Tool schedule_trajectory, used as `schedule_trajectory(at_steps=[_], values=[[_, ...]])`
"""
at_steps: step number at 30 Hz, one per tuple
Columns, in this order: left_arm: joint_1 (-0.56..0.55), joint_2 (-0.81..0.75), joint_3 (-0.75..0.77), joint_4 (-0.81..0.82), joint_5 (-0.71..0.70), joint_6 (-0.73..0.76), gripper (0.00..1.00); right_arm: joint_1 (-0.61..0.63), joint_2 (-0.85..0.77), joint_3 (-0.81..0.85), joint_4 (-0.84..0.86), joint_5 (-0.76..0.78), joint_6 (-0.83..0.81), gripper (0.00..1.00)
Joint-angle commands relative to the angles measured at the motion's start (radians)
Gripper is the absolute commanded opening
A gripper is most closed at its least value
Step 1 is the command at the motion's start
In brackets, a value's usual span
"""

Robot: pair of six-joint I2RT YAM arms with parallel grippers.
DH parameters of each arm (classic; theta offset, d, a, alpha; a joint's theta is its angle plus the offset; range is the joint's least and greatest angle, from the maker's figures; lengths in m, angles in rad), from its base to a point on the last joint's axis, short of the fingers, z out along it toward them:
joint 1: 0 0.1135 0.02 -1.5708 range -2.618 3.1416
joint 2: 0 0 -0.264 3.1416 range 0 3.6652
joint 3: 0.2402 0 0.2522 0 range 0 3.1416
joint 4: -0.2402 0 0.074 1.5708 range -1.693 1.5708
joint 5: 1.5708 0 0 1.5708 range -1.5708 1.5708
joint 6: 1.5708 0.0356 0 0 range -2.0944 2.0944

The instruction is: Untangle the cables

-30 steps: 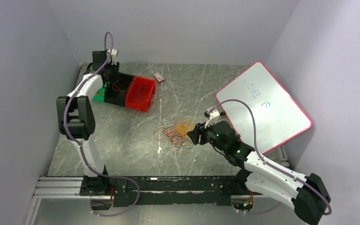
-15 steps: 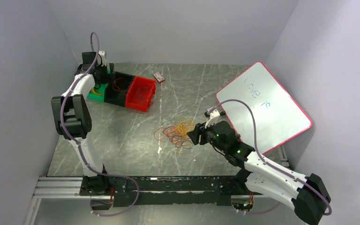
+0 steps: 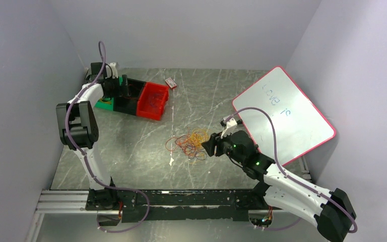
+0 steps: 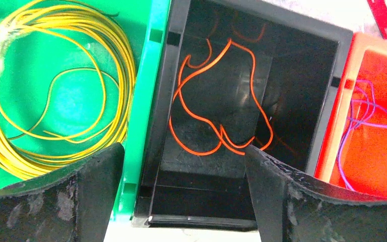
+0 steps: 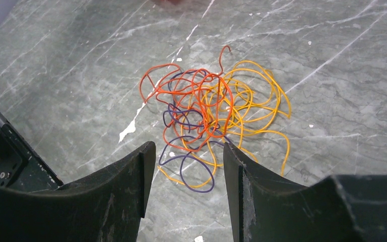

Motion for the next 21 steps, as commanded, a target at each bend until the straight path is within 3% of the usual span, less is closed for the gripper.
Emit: schedule_trajectory(at_steps=[1,12,21], values=[[-0.006,-0.065,-0.06,-0.016,0.113,-0.053,0.91,0.0,-0.021,0.018,-0.016,0.001,0.002,0.56],[-0.126,-0.226,-0.183,-0.043,0.059,-0.113,0.9,0.001,-0.016,0.03,-0.026,0.007,0.029,0.56],[-0.127,-0.435,-0.252,-0.095,-0.095,-0.104,0.93,0.0,0.038,0.142,-0.26,0.237,0.122,0.59]])
